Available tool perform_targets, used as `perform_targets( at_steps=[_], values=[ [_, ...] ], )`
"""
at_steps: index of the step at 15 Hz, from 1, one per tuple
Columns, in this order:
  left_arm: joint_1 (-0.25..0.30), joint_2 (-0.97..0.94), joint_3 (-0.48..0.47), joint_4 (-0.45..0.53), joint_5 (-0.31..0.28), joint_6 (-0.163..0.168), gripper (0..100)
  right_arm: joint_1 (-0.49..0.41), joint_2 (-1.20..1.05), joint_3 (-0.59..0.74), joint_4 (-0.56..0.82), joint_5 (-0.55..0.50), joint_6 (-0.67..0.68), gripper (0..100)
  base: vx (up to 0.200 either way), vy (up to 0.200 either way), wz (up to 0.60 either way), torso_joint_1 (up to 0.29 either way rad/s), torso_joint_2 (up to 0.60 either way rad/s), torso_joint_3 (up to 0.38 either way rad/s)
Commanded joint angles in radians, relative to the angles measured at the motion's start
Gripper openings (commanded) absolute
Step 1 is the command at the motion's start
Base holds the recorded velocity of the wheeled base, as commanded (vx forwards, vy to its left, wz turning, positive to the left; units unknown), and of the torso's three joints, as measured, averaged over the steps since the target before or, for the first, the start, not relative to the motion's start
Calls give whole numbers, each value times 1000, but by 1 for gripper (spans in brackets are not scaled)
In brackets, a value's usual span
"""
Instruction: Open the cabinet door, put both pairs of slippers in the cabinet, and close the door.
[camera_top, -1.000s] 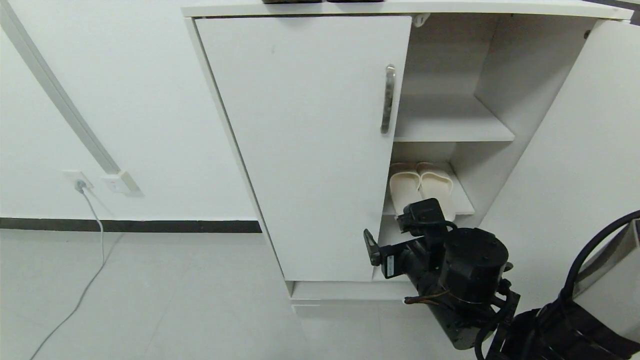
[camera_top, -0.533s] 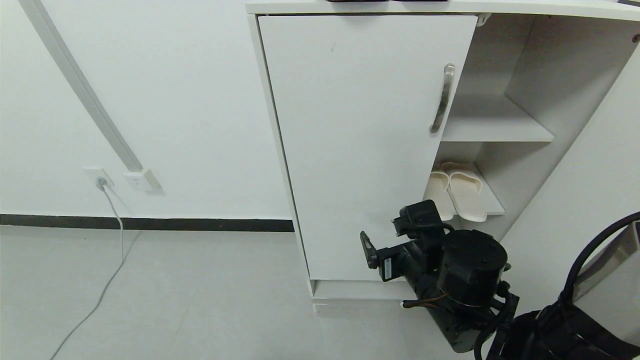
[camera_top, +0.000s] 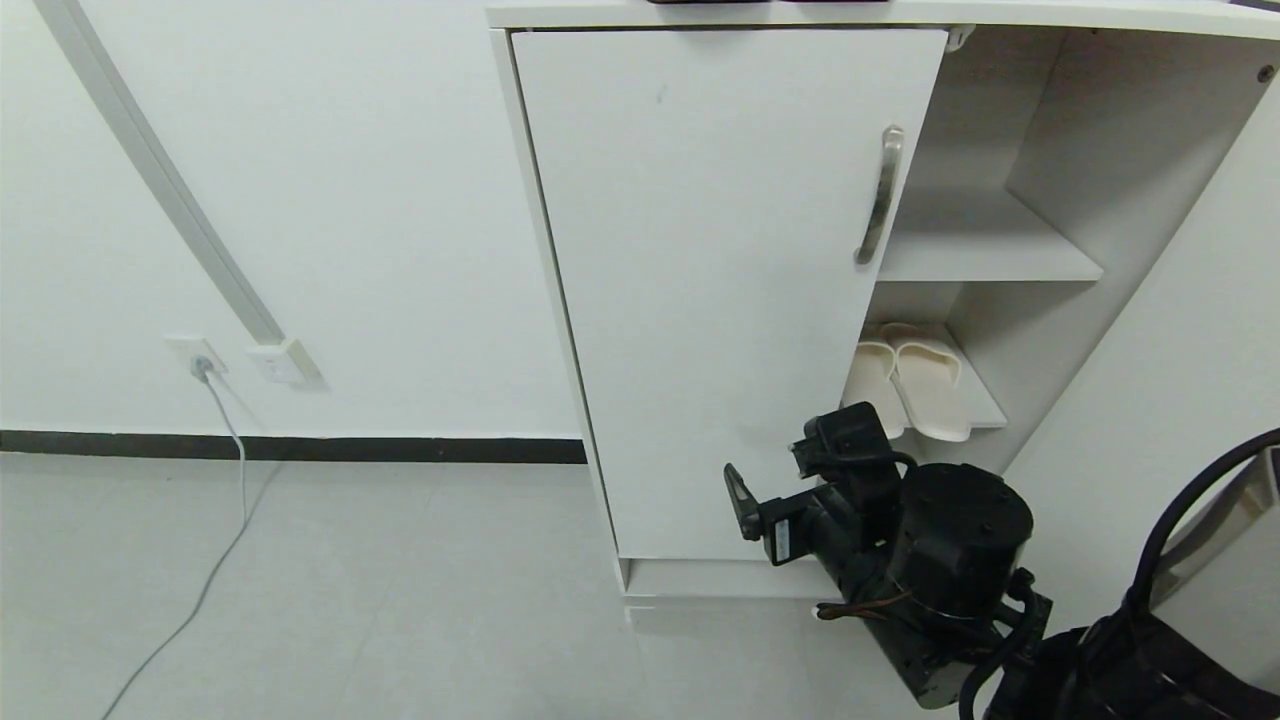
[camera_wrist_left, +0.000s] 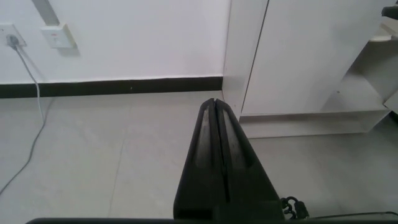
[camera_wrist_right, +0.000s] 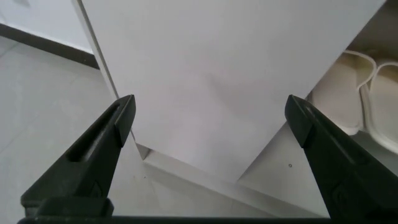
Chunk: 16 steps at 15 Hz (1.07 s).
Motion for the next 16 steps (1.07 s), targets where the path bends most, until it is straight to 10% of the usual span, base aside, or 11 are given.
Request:
perform_targets(
  at_steps=[1,16],
  values=[
    [0,1,0,0,0,0,0,1,3,3,0,-1,-1,100,0,0,0,0,0,0],
    [0,1,0,0,0,2,0,6,-5,3,1,-1,-1,100,0,0,0,43,-286,-246]
  ],
)
